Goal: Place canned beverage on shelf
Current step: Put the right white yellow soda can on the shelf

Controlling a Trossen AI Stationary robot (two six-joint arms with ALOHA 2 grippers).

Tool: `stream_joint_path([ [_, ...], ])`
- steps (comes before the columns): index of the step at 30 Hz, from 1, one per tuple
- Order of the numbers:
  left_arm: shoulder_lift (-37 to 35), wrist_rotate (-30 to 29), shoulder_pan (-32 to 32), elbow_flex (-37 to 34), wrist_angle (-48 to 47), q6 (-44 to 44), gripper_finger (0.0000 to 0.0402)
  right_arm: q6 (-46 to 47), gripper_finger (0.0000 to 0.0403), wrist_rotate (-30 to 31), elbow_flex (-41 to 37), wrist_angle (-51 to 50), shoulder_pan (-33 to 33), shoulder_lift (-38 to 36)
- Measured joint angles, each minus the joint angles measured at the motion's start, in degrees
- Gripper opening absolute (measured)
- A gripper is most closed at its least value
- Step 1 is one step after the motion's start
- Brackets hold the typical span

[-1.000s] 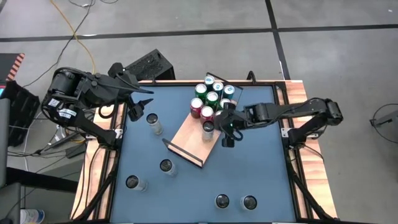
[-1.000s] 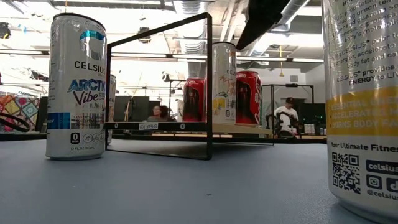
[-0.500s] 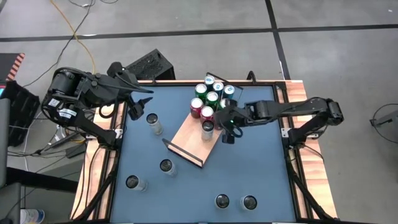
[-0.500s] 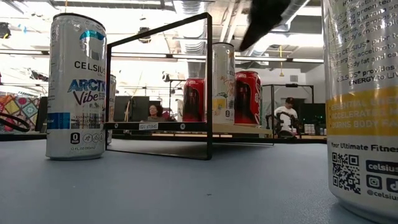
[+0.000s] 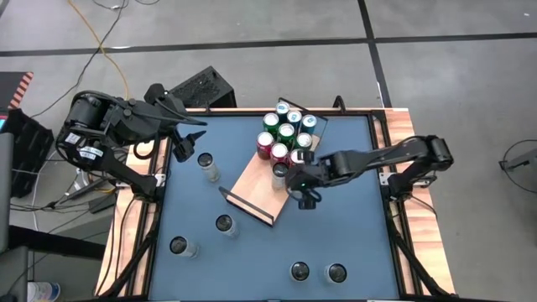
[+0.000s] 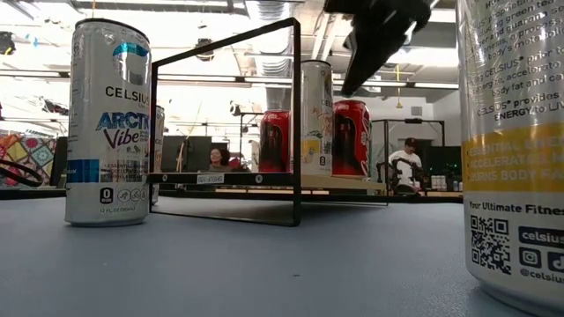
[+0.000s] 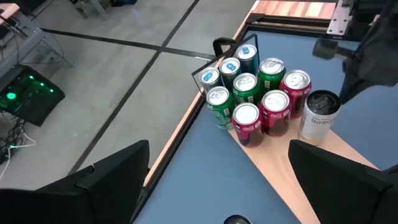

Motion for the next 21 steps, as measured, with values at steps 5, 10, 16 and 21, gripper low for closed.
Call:
stream_joint_path([
  [5,0.0,0.0,0.0,0.0,0.0,-0.4,0.0371,-2.8,0.0000,-0.1,0.0,1.1,-0.7,2.2],
  [10,0.0,0.0,0.0,0.0,0.0,-0.6,0.0371,-5.1,0.0000,-1.5,0.0,4.6,-2.2,2.8],
  [16,0.0,0.0,0.0,0.0,0.0,-0.6,0.0371,-6.0,0.0000,-1.6,0.0,5.6,-4.7,2.8],
  [21,0.0,0.0,0.0,0.0,0.0,-0.3,0.0371,-7.6,0.0000,-3.7,0.0,8.0,-6.2,2.8],
])
